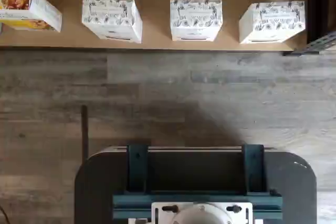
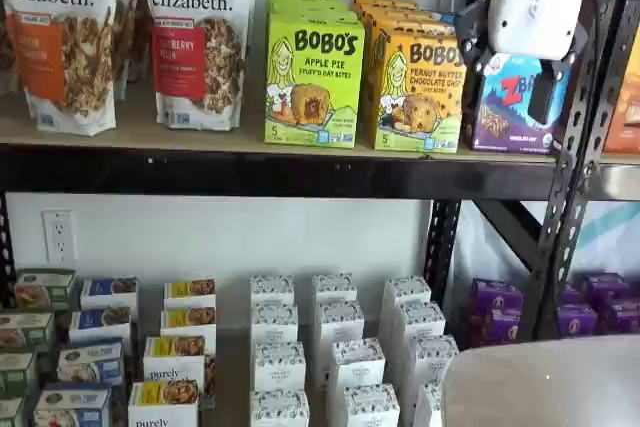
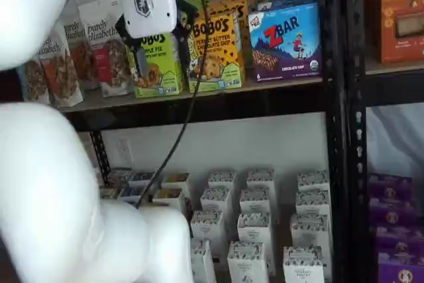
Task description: Pick the green box on the top shelf, the fourth from the left
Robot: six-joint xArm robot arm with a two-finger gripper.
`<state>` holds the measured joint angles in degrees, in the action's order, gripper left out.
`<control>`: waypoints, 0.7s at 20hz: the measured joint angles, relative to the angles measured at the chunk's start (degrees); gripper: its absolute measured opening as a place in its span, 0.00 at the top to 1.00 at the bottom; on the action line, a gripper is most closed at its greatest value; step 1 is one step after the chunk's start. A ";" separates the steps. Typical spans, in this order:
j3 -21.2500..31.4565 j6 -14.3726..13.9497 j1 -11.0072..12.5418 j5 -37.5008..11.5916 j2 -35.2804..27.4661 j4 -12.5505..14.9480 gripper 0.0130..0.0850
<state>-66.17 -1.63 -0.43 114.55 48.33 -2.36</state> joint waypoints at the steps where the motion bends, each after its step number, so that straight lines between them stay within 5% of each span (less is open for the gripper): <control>1: 0.28 0.79 1.38 -0.29 0.26 -1.50 0.00; 2: 1.38 3.43 6.35 -1.39 1.27 -6.87 0.00; 4: 2.32 5.90 10.48 -2.45 2.17 -11.81 0.00; 9: 2.69 5.62 9.79 -3.24 2.32 -11.94 0.00; 14: 3.77 3.20 6.04 -6.95 2.27 -10.07 0.00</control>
<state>-62.41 1.57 5.60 107.60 50.60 -12.43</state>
